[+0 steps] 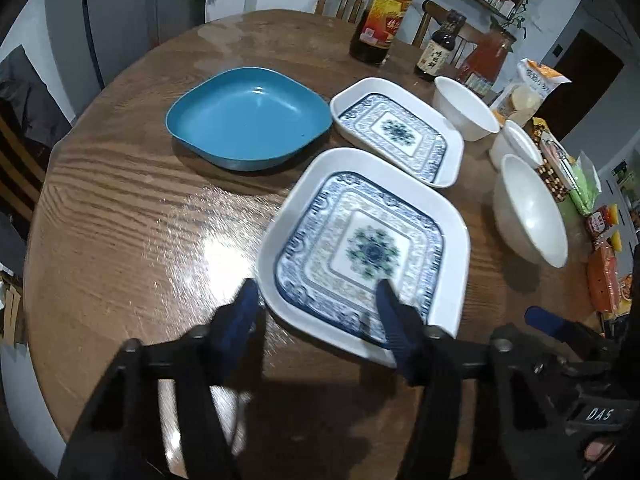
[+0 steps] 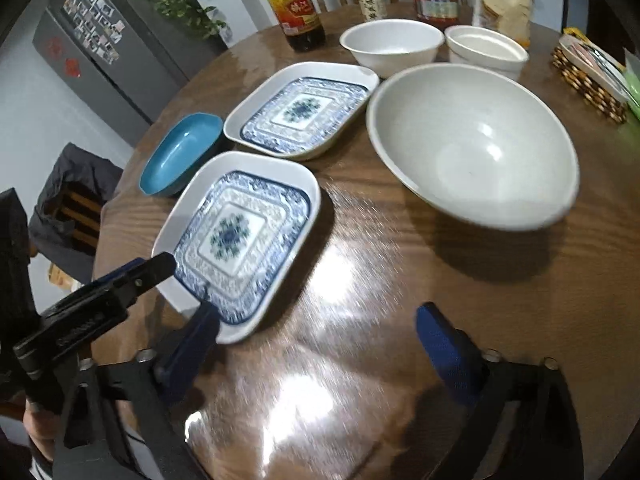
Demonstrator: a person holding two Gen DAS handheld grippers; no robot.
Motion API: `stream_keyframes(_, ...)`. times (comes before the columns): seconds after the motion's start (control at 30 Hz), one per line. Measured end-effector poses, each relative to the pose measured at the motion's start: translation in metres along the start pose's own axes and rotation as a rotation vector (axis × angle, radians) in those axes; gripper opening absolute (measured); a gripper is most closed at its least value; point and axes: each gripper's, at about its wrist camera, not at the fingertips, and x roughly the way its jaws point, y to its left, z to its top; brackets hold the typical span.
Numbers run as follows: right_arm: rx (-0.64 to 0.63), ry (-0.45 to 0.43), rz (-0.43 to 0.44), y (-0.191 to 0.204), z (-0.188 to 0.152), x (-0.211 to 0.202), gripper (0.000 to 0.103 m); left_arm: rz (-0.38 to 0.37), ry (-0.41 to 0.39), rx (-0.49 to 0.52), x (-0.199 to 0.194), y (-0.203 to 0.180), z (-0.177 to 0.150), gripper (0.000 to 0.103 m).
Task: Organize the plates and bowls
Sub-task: 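Close the left gripper on the rim of the square blue-patterned plate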
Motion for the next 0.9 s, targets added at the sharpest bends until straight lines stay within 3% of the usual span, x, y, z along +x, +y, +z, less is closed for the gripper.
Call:
stream_keyframes(0.1,0.0,0.016,-0.01,0.003,0.007,0.011,0.079,0.025,-0.028,0.033,0.005,0.004,0.011,0.033)
stream_keyframes(0.23,0.001,0.043,-0.019,0.006,0.015,0.027,0.064,0.002,-0.022,0.044,0.013,0.01,0.026,0.031)
stream_keyframes(0.37,-0.015,0.054,-0.028,0.01,0.018,0.034,0.059,-0.005,-0.008,0.086,0.018,0.011,0.034,0.031)
stream_keyframes(0.43,-0.025,0.058,-0.023,0.012,0.02,0.036,0.043,-0.01,0.0,0.106,0.019,0.013,0.036,0.03)
stream_keyframes(0.5,-0.032,0.062,-0.029,0.012,0.022,0.036,0.039,-0.008,0.006,0.128,0.02,0.014,0.038,0.03)
stream_keyframes(0.6,-0.06,0.06,-0.044,0.014,0.026,0.041,0.023,-0.036,-0.006,0.161,0.016,0.018,0.039,0.03)
stream_keyframes(0.87,-0.094,0.044,-0.065,0.014,0.035,0.046,0.018,-0.04,0.056,0.252,0.034,0.013,0.035,0.03)
stream_keyframes(0.9,-0.097,0.042,-0.069,0.014,0.036,0.048,0.018,-0.044,0.062,0.253,0.036,0.012,0.035,0.026)
